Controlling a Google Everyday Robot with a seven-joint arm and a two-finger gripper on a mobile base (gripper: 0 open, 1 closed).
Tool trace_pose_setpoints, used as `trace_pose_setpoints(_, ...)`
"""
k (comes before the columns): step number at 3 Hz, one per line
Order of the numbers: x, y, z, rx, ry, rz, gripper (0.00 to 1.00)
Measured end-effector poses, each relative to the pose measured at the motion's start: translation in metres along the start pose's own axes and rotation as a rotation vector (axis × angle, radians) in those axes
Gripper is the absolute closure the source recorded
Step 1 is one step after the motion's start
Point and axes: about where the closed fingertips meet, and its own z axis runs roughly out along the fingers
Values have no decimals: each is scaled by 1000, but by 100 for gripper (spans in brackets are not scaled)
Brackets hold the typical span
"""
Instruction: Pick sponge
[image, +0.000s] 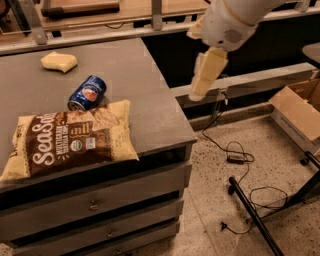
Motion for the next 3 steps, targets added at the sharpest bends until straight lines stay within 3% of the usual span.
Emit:
trace_pose_setpoints(1, -50, -37, 41, -19, -86, -34, 0)
trace_pose_setpoints(2, -50, -37, 42, -19, -86, -34, 0)
trace_pose_setpoints(3, -56, -42, 49, -23, -129, -38, 0)
